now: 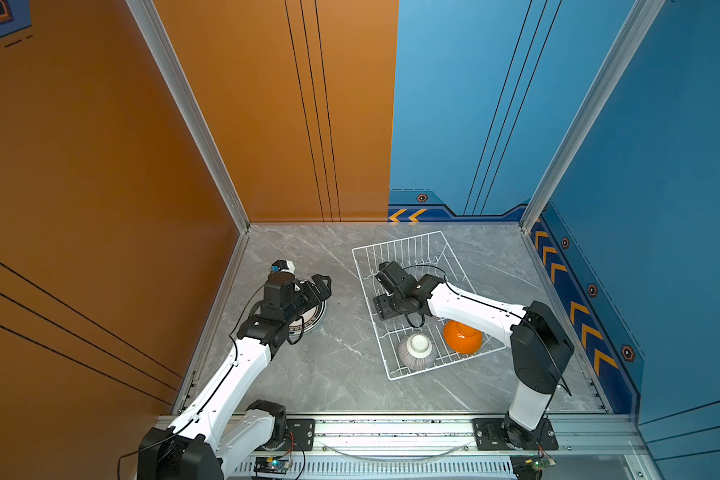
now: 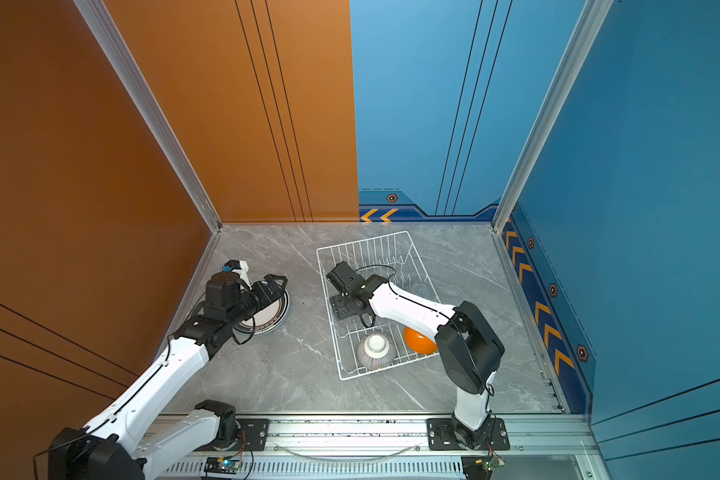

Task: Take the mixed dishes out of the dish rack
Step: 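Reach the right gripper into the rack and grasp a clear plastic cup, then lift the cup out of the rack and bring it toward the left gripper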

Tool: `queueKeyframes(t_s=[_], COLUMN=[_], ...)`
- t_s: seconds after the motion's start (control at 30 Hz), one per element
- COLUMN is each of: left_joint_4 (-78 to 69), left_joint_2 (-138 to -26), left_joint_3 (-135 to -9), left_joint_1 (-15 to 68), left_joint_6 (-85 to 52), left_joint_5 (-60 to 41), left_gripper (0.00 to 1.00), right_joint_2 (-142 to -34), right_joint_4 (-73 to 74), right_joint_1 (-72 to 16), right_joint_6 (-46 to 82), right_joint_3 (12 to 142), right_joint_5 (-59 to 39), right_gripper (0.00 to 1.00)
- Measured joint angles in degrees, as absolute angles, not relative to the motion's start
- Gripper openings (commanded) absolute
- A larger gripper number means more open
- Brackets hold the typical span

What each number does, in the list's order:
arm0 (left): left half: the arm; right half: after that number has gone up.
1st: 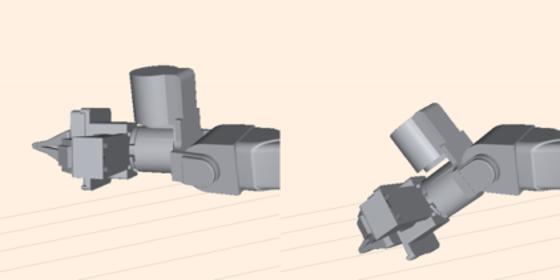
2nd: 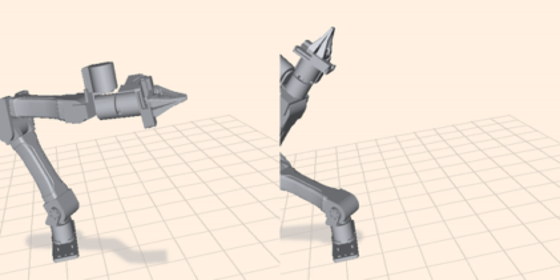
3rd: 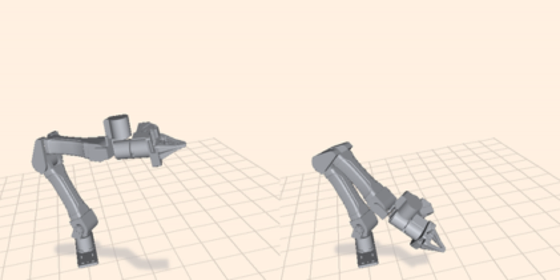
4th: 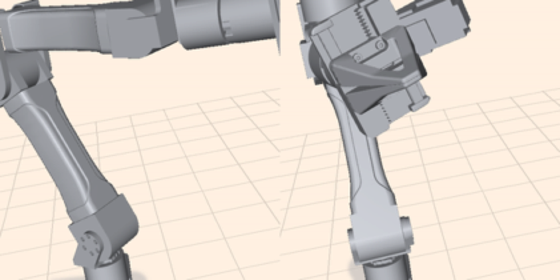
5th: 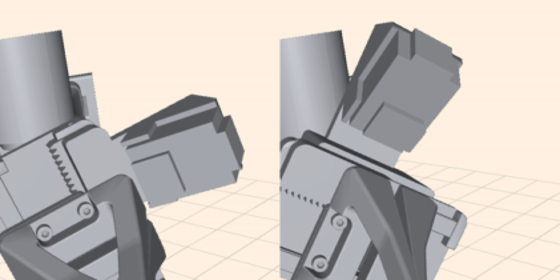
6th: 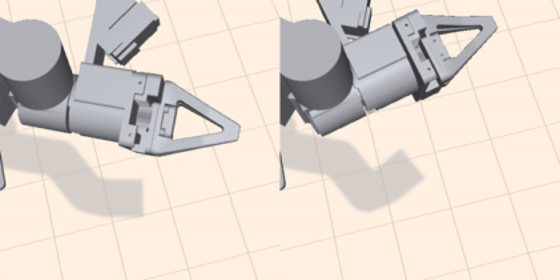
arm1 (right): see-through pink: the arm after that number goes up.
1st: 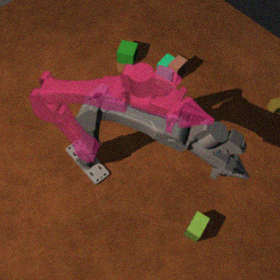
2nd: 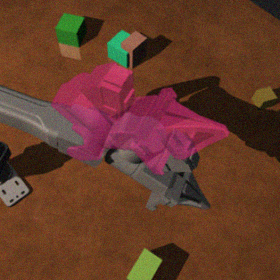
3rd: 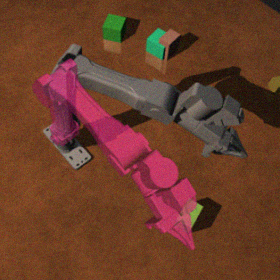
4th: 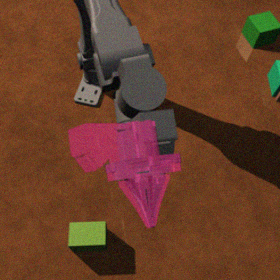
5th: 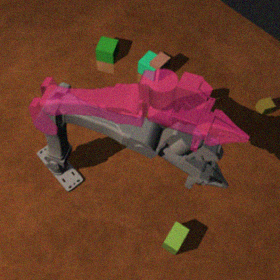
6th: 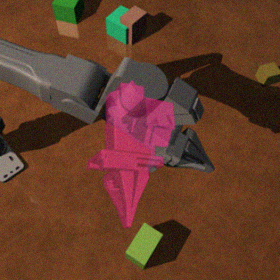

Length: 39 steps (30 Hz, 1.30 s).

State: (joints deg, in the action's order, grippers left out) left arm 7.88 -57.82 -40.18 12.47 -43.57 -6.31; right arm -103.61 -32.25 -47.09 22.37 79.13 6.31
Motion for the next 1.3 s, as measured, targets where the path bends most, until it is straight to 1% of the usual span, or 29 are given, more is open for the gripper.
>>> queueKeyframes(t_s=[0.07,0.13,0.2,0.23,0.3,0.33,0.43,0.63,0.97,1.23,1.3], left_joint_4=[7.86,7.86,7.86,7.86,7.86,7.86,7.9,7.35,6.59,-1.04,-3.49], left_joint_2=[-57.82,-57.82,-57.82,-57.82,-57.82,-57.82,-57.82,-57.82,-56.99,-57.71,-58.41], left_joint_3=[-40.18,-40.18,-40.21,-40.21,-40.21,-40.23,-40.77,-41.82,-43.18,-43.31,-43.29], left_joint_1=[12.47,12.47,12.47,12.47,12.51,12.53,12.73,12.8,14.52,17.32,18.76], left_joint_6=[-43.57,-43.59,-43.59,-43.59,-43.59,-43.59,-43.57,-43.88,-44.38,-44.36,-44.29], left_joint_5=[-6.31,-6.33,-6.33,-6.33,-6.33,-6.33,-6.33,-6.74,-10.2,-16.43,-17.74], left_gripper=[0.98,0.98,0.98,0.98,0.98,0.98,0.98,0.98,0.98,0.98,1.0], right_joint_2=[-103.61,-103.63,-103.63,-103.63,-103.63,-103.63,-103.5,-101.21,-89.43,-80.44,-78.63], right_joint_4=[-32.82,-33.23,-33.47,-33.47,-33.47,-33.5,-33.5,-34.52,-32.56,-26.94,-25.89], right_joint_1=[-47.24,-47.42,-47.64,-47.68,-47.68,-47.66,-47.51,-44.56,-38.11,-34.15,-33.5], right_joint_6=[22.37,22.33,22.39,22.39,22.5,22.61,23.64,27.05,34.76,41.87,43.09], right_joint_3=[79.18,79.24,79.35,79.35,79.35,79.35,79.35,78.87,77.21,73.36,73.25], right_joint_5=[6.48,6.74,7.35,7.57,7.81,7.81,7.97,7.6,2.55,-2.72,-3.66], right_gripper=[0.75,0.69,0.65,0.62,0.51,0.49,0.47,0.47,0.46,0.45,0.45])
